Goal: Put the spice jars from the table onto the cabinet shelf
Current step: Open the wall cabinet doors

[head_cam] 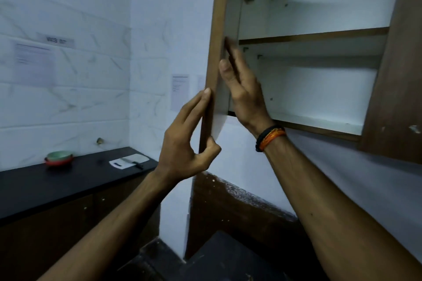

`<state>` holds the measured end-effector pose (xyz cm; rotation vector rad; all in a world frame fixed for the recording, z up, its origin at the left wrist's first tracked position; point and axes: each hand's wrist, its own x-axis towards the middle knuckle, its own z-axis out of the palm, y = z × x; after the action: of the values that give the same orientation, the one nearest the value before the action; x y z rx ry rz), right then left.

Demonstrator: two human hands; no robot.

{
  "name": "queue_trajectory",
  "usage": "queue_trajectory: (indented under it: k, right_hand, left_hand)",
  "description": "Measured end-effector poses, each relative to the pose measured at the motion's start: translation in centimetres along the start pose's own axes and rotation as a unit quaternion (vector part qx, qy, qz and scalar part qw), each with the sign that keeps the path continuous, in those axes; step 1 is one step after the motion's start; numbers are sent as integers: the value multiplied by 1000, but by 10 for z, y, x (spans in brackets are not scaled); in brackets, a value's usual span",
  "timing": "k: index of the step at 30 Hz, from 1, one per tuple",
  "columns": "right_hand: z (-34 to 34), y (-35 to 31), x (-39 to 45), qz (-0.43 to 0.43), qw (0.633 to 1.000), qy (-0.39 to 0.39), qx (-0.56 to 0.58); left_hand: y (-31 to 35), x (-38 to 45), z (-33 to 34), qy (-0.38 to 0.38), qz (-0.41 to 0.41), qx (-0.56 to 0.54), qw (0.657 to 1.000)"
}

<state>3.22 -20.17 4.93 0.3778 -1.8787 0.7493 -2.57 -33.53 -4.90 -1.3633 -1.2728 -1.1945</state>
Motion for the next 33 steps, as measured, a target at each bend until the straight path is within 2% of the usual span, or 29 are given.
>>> queue_trajectory:
  k: [5,10,16,22,29,33]
  right_hand:
    - [64,8,14,-37,993,-65,-92]
    - [120,21,31,-61,986,-77,-132]
    - [175,35,43,-56,978,-68,-187]
    - [208,55,46,-63,959,-93,-261]
    - [225,67,42,-71,956,-36,-281]
    - [219,67,44,-78,952,-51,-292]
  left_hand:
    - [-33,-15,-48,54,-65,77,993]
    - [-62,-16,-77,59,-129,140,980]
    - [-104,-18,-91,-34,-132,225,965]
    - [-139,-18,-104,-135,-155,335,919]
    - [-148,-19,-123,-188,-91,380,901]
    - [-146,-16,-119,-189,-109,406,888]
